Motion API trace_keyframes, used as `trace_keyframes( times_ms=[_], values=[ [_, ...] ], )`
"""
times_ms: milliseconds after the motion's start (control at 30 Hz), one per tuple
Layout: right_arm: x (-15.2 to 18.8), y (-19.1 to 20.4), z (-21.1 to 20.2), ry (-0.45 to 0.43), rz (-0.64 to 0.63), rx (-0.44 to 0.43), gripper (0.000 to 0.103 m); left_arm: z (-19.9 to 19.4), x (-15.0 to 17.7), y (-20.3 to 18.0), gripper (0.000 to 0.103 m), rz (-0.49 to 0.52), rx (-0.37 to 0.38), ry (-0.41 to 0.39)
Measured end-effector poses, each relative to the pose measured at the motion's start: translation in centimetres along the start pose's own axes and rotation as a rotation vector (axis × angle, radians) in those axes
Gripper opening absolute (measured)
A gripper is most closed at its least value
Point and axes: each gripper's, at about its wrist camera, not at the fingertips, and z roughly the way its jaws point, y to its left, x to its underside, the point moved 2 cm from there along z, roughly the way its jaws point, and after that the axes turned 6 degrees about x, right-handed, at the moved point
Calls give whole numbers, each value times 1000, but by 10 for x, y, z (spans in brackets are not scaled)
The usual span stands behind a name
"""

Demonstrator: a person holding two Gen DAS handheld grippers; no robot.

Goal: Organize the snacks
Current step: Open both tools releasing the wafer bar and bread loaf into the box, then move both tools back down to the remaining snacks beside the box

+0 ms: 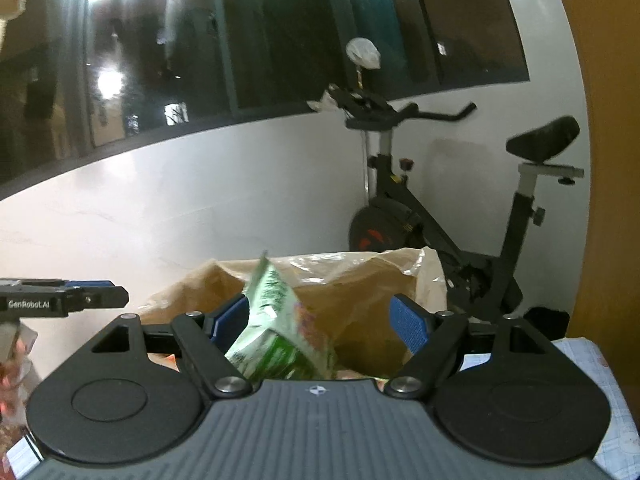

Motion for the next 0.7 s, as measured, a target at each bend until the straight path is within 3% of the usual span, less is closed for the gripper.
trace_keyframes(
  times_ms=[367, 700],
  values=[
    [55, 5, -52, -3, -43, -28, 80, -31, 77, 8, 51, -60, -29, 83],
    [138, -5, -47, 218, -101, 32, 78, -17, 135, -1, 51, -140, -35, 195]
  ],
)
